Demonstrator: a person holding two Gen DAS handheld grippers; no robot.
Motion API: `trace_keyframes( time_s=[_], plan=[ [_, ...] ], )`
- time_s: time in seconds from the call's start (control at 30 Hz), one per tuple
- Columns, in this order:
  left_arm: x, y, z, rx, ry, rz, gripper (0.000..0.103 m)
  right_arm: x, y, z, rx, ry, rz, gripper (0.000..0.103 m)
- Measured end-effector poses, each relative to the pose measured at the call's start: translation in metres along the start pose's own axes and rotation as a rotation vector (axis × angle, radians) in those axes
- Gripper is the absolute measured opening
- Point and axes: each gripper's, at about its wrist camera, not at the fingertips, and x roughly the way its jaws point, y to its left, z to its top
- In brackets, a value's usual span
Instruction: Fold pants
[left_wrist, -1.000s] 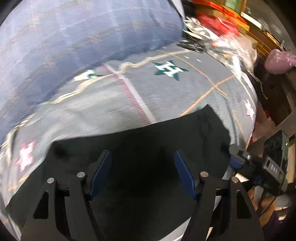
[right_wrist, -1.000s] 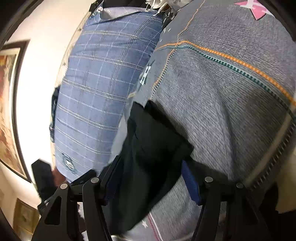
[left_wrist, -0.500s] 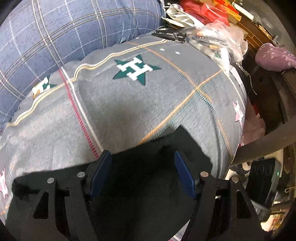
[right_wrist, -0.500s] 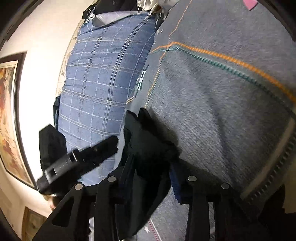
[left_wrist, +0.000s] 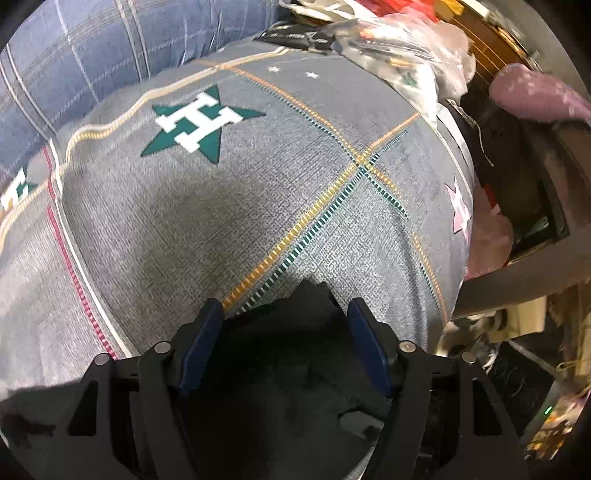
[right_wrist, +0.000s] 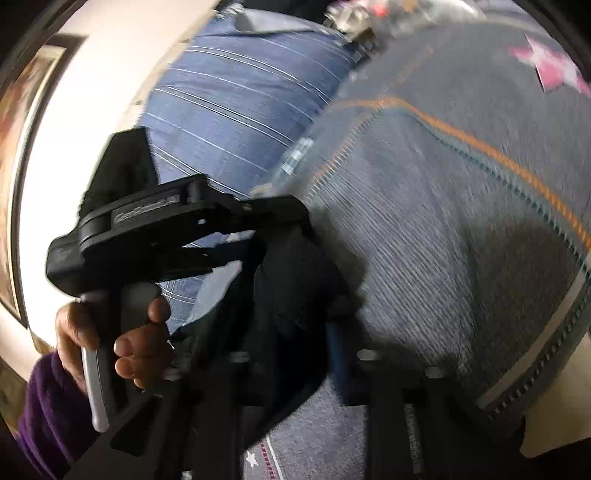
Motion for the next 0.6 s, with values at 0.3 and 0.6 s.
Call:
trace_keyframes(
  time_s=[0.3,0.6],
  plan=[
    [-0.033,0.017,-0.015,-0.053,-0.068,-0.044,0.034,-0.015,0.053,-0.017,-0.293,-0.072,-0.023,0.014],
    [-0.107,0.097,-0.081,-0.250,-0.192,-0.018,0.035,0.006,0.132,-0.070,-0.589,-0.022,0.087,0.014]
  ],
)
